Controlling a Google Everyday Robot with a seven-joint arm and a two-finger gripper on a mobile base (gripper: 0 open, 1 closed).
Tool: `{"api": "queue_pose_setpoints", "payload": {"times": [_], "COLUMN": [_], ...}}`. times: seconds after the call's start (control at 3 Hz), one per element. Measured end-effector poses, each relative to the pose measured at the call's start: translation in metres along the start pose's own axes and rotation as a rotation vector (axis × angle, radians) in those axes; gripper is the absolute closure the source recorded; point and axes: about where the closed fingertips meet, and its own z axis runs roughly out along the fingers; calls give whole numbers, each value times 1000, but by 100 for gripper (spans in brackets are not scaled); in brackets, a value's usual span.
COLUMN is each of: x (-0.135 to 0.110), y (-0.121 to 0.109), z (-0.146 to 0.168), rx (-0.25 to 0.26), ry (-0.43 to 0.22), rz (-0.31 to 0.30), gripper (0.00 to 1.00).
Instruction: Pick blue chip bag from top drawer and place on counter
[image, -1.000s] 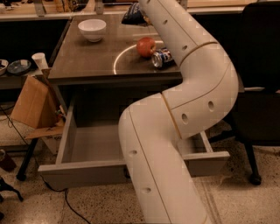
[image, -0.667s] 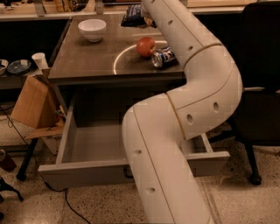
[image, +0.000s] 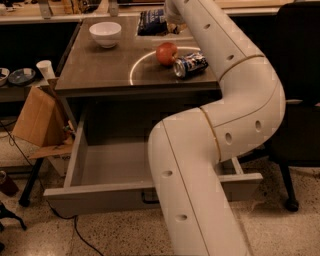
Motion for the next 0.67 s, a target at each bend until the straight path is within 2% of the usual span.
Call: {"api": "queue_pose_setpoints", "payload": {"times": [0.67], "x": [-4], "y": [-3], "z": [-4], "rx": [-28], "ry": [-19], "rz": [-15], "gripper": [15]}}
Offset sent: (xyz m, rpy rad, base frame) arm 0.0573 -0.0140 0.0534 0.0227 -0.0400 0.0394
